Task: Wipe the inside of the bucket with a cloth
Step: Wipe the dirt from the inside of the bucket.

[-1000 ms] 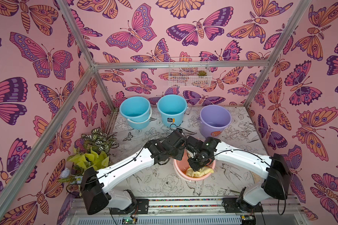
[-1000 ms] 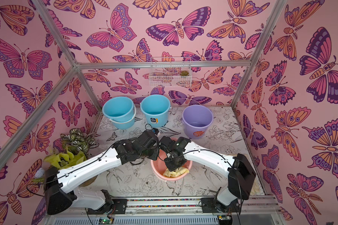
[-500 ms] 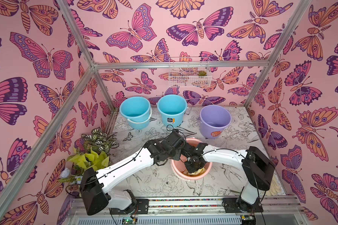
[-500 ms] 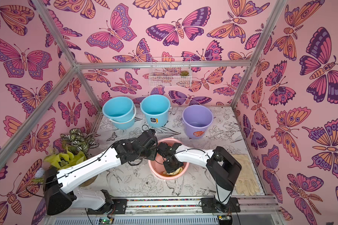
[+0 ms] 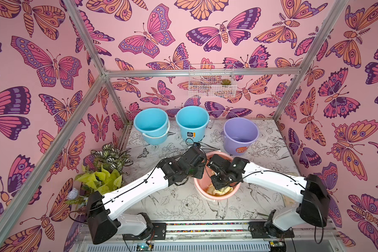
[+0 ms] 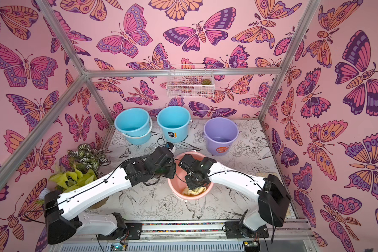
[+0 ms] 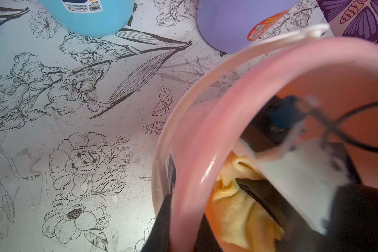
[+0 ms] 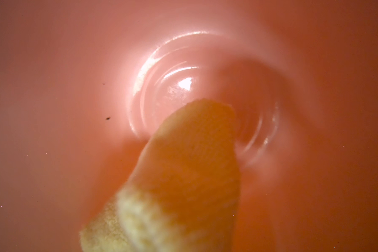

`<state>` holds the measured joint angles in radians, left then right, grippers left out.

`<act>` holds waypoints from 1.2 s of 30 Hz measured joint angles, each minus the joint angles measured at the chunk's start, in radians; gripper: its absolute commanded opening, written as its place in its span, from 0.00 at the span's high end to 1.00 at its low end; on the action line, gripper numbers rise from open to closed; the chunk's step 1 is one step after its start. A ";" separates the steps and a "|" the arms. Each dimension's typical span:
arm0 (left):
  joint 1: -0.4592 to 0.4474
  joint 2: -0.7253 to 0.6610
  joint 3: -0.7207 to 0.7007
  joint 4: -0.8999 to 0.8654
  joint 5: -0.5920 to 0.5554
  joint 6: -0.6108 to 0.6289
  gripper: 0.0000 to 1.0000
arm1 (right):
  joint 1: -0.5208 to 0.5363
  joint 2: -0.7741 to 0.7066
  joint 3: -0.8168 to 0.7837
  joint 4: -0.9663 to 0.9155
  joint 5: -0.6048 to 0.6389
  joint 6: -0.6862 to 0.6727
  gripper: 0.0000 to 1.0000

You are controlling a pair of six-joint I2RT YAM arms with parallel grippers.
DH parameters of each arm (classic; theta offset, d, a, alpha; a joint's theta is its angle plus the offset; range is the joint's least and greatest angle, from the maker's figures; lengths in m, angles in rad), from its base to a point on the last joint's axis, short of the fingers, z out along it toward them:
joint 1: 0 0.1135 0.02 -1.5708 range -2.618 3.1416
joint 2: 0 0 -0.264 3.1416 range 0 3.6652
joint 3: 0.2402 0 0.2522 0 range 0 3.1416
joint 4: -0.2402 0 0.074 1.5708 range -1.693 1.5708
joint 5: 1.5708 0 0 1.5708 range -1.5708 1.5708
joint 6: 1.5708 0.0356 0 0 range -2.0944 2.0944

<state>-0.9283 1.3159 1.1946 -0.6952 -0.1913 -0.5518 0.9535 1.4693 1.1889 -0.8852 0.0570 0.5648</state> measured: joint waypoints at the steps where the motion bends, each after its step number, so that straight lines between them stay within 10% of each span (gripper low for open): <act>1: 0.000 0.000 -0.002 0.000 -0.002 0.000 1.00 | 0.000 -0.017 0.014 -0.013 -0.007 0.008 1.00; 17: 0.000 0.000 -0.022 0.016 0.003 0.000 1.00 | 0.000 -0.103 0.135 -0.151 -0.282 0.087 1.00; 36: 0.006 -0.002 -0.038 0.015 -0.001 -0.014 1.00 | 0.000 0.026 -0.197 0.484 -0.292 0.439 1.00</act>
<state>-0.9222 1.3140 1.1568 -0.6804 -0.1921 -0.5663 0.9535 1.4956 0.9920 -0.4011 -0.2348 1.0039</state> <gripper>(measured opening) 0.152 0.089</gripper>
